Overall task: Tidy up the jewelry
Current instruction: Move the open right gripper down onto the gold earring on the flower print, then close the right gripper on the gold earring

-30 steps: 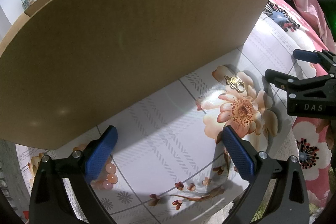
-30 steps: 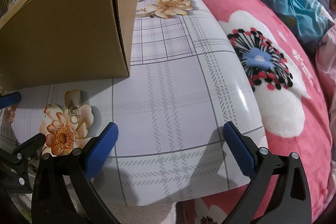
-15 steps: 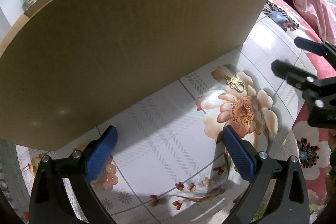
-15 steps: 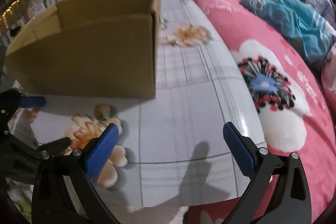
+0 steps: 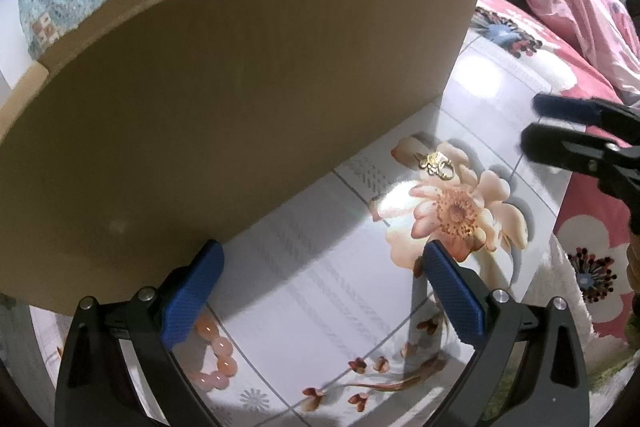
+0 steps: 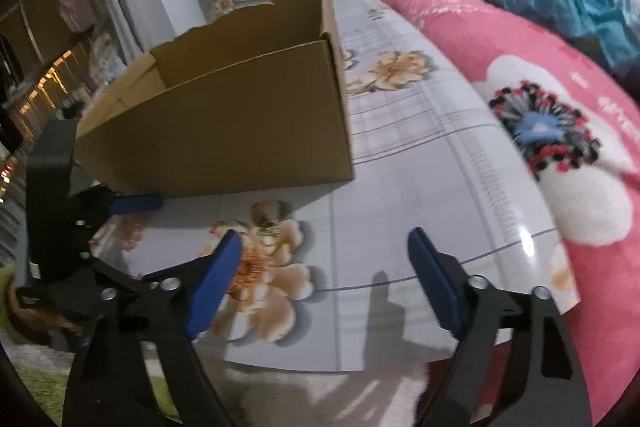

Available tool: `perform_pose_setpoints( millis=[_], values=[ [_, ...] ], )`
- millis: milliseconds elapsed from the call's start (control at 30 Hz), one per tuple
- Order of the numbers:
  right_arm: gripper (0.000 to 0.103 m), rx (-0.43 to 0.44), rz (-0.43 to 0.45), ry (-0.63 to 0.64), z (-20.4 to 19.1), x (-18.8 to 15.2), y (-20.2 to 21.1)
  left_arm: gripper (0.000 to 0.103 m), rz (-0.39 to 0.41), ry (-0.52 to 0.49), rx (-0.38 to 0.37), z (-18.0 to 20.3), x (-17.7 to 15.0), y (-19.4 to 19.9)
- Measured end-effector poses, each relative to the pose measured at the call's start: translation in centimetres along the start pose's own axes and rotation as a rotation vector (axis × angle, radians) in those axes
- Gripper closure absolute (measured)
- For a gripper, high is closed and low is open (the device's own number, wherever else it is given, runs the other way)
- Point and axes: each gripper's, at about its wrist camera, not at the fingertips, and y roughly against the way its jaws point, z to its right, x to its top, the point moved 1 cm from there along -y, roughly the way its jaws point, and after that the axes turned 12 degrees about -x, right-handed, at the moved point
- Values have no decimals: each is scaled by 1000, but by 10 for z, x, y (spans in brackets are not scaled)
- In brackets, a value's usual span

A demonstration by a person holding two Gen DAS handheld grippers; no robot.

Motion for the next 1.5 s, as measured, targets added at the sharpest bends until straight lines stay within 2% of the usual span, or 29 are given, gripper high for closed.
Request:
perform_pose_setpoints(
  millis=[133, 167, 333, 500, 667, 733, 767, 867, 967, 1200, 1500],
  values=[
    [49, 42, 5, 23, -11, 1, -4, 14, 23, -2, -18, -3, -6, 8],
    [53, 55, 6, 32, -14, 2, -6, 21, 33, -7, -25, -3, -9, 11],
    [67, 74, -5, 102, -27, 3, -17, 32, 35, -53, -3, -1, -14, 14],
    [73, 73, -22, 162, -38, 6, -30, 35, 42, -34, -31, -5, -26, 20],
    [83, 40, -38, 207, -46, 5, -39, 40, 45, -48, -39, -10, -22, 24],
    [85, 19, -38, 227, -48, 4, -39, 42, 46, -54, -42, -12, -20, 25],
    [85, 14, -38, 232, -49, 4, -39, 42, 45, -56, -43, -8, -8, 16],
    [86, -4, -37, 248, -51, 5, -40, 44, 47, -60, -47, -7, -8, 16],
    [92, -26, -37, 263, -54, 6, -40, 45, 48, -62, -48, -5, -6, 14],
    [93, -26, -52, 246, -48, 8, -38, 48, 51, -60, -53, -5, -5, 14],
    [93, -76, -62, 185, -28, 0, -32, 65, 99, -86, -169, 9, 11, 16]
  ],
)
